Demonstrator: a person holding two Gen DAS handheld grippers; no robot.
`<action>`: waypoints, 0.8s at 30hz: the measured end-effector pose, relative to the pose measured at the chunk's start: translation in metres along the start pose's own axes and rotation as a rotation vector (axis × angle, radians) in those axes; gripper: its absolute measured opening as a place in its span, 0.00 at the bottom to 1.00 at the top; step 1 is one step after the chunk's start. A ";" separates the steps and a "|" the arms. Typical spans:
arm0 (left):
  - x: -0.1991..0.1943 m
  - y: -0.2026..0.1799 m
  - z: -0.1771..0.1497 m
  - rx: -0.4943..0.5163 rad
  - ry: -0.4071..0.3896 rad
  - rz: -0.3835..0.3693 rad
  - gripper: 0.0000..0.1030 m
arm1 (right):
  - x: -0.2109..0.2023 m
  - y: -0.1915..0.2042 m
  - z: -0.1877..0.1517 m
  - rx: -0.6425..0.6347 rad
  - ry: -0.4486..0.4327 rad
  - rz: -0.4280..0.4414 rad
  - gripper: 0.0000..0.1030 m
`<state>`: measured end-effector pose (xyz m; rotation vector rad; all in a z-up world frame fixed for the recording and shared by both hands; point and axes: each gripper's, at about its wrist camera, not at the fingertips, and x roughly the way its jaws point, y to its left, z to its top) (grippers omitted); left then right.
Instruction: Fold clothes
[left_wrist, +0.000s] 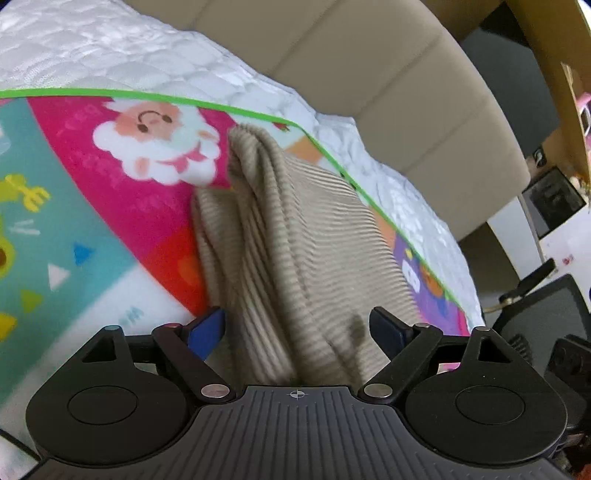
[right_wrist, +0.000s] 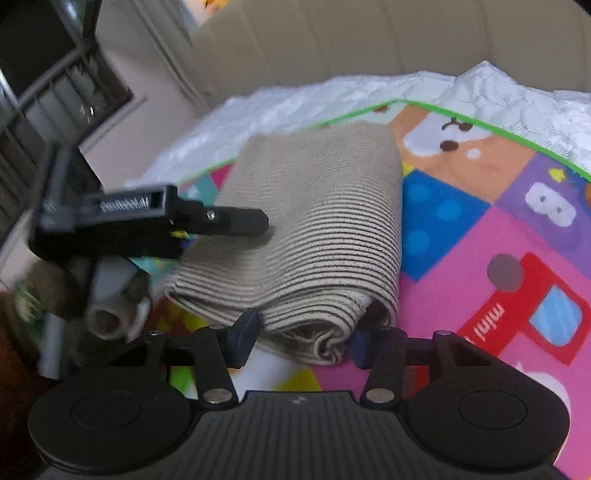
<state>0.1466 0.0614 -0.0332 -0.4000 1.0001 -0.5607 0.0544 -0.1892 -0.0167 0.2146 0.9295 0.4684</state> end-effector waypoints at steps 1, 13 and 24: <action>0.001 -0.005 -0.003 0.020 0.012 0.041 0.80 | 0.001 -0.002 -0.001 -0.002 0.017 -0.012 0.49; -0.022 -0.025 -0.021 0.093 0.038 0.207 0.73 | -0.040 -0.046 0.029 0.115 -0.122 0.023 0.88; 0.006 -0.030 -0.019 -0.030 0.022 0.177 0.69 | 0.028 -0.059 0.056 0.149 -0.004 0.094 0.59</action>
